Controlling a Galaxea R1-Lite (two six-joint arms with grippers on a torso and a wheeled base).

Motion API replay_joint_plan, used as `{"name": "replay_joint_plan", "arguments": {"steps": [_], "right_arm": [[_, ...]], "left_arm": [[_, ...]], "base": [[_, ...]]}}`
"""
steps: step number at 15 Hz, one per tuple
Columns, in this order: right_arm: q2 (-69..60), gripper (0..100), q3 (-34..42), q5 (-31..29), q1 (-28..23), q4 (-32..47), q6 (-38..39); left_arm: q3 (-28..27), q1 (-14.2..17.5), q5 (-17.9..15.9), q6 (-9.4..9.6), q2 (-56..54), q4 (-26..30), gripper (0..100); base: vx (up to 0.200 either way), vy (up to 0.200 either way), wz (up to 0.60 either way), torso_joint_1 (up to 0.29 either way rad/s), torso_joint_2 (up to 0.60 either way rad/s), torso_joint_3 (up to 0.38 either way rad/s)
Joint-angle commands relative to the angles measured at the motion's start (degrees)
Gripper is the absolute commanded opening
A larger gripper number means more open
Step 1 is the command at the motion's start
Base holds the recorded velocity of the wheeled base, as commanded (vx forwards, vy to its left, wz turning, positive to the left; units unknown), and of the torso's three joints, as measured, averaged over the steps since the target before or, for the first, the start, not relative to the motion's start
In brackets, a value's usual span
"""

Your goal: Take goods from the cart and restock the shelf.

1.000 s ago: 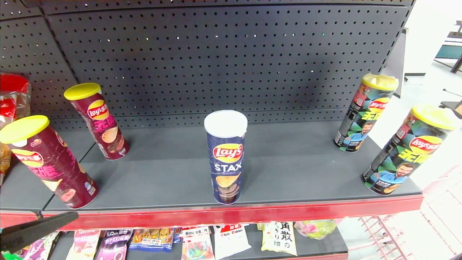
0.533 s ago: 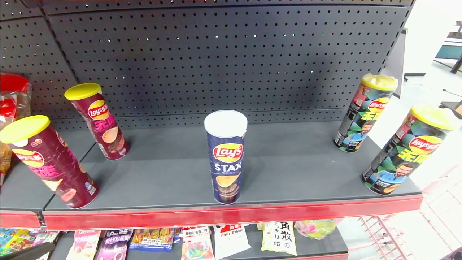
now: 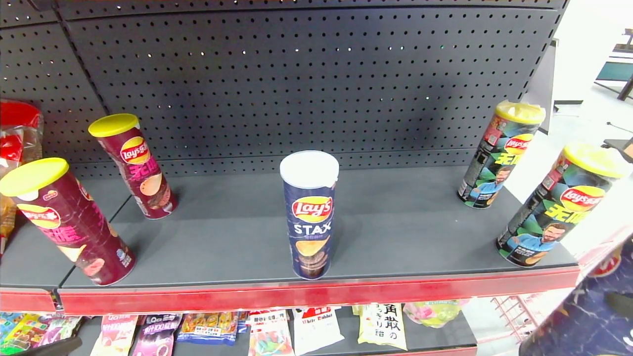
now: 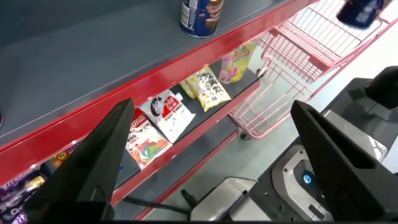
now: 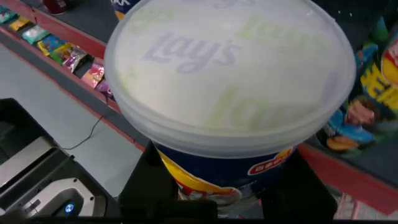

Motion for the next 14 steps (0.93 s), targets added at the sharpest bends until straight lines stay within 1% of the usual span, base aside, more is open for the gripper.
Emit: {"name": "replay_joint_plan", "arguments": {"steps": [1,2,3,4,5,8,10,12,14], "right_arm": [[14.7,0,-6.7,-2.1,8.1,-4.3,-0.7],[16.5,0,-7.7,-3.2,9.7,-4.8,-0.6],[20.5,0,-10.4,-4.8,12.5,-6.4,-0.3],[22.5,0,-11.5,-5.2,13.3,-7.6,-0.4],[26.6,0,-12.8,-5.2,13.7,-11.5,-0.8],[34.7,0,-16.7,-5.4,14.0,-18.8,-0.9],[38.2,0,-19.4,-5.4,14.7,-20.5,-0.8],[43.3,0,-23.9,-5.3,15.0,-22.3,-0.8],[48.0,0,-29.2,-5.2,16.4,-22.8,-0.7]], "left_arm": [[0.0,0.0,0.1,0.08,1.2,0.0,100],[-0.1,0.0,0.1,0.26,1.2,0.0,100],[0.0,0.0,0.1,1.05,1.2,0.0,100],[0.0,0.0,0.1,1.22,1.1,0.0,100],[-0.1,0.0,0.6,1.31,1.1,0.0,100],[-0.1,0.0,1.3,1.31,0.9,0.0,100],[-0.1,0.0,1.3,1.40,1.0,0.0,100],[-0.1,0.0,1.3,1.40,1.1,0.0,100],[-0.1,0.0,1.3,1.40,1.1,0.0,100]], "base": [[0.000,0.000,0.00,0.000,0.00,0.000],[0.000,0.000,0.00,0.000,0.00,0.000],[0.000,0.000,0.00,0.000,0.00,0.000],[0.000,0.000,0.00,0.000,0.00,0.000],[0.000,0.000,0.00,0.000,0.00,0.000],[0.000,0.000,0.00,0.000,0.00,0.000],[0.000,0.000,0.00,0.000,0.00,0.000],[0.000,0.000,0.00,0.000,0.00,0.000],[0.000,0.000,0.00,0.000,0.00,0.000]]}}
